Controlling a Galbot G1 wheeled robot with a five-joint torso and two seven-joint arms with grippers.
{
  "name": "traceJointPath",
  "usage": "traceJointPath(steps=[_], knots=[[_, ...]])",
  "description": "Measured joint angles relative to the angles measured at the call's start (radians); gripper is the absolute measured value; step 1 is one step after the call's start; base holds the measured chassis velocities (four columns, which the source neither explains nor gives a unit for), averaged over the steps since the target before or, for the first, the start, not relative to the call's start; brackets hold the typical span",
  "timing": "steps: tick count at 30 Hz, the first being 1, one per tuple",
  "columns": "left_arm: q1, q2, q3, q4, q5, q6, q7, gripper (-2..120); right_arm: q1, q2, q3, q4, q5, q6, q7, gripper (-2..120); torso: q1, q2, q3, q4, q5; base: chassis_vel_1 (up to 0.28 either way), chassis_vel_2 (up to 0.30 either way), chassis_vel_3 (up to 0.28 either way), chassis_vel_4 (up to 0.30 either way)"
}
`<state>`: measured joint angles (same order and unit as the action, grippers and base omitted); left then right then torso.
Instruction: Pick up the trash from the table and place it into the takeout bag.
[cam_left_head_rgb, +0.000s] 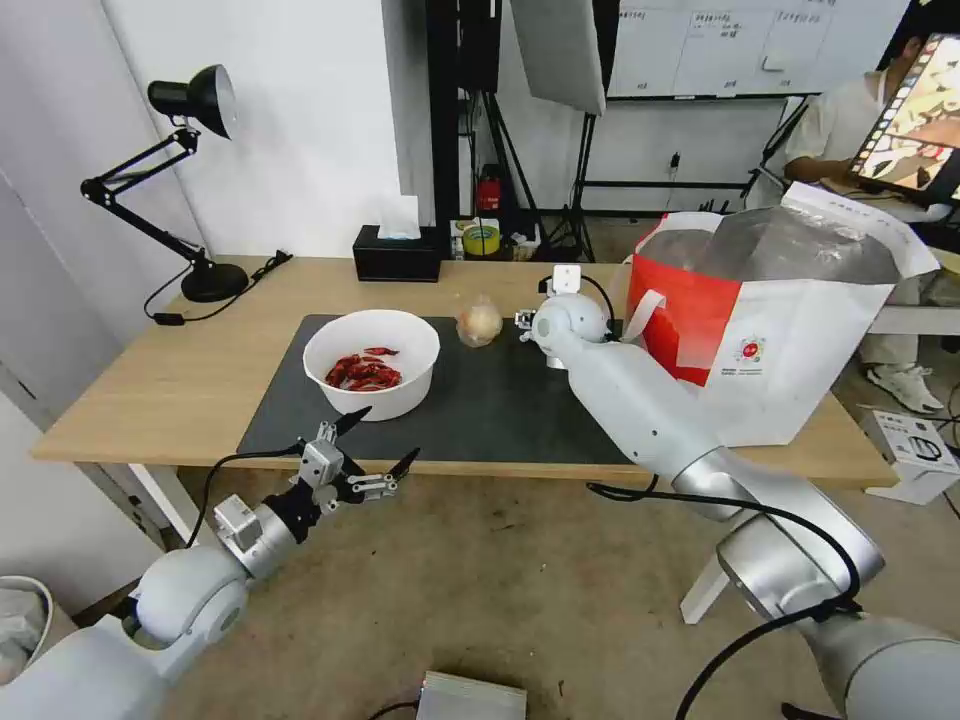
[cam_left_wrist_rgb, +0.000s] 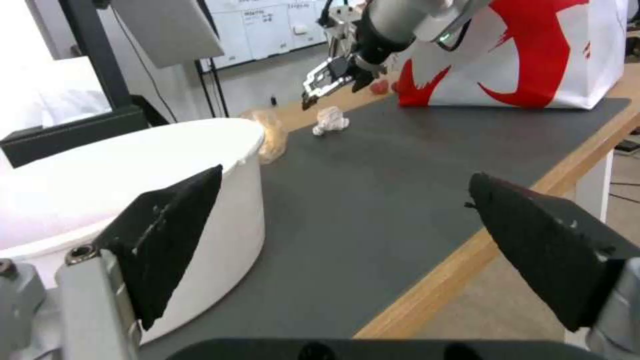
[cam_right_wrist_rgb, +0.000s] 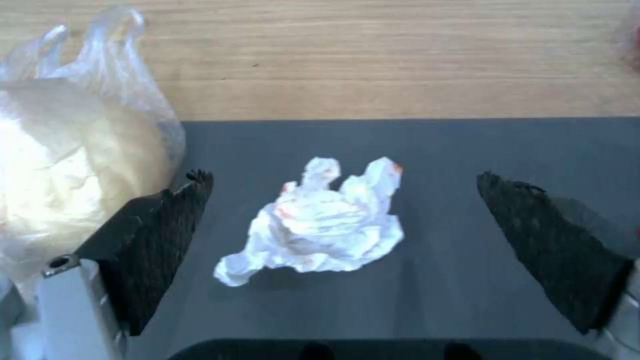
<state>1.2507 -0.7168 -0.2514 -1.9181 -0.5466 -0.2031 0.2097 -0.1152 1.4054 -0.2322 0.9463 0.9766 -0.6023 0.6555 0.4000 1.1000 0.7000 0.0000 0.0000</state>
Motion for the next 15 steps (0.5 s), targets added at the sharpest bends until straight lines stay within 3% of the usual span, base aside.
traceJointPath(steps=[15], knots=[[0.0,-0.001,-0.004,0.0,0.0,-0.001,0.0,100,0.02,0.038,-0.01,-0.062,-0.043,-0.013,-0.033,100,0.0,0.0,0.0,0.0,0.0,0.0,0.0,0.0,0.0]])
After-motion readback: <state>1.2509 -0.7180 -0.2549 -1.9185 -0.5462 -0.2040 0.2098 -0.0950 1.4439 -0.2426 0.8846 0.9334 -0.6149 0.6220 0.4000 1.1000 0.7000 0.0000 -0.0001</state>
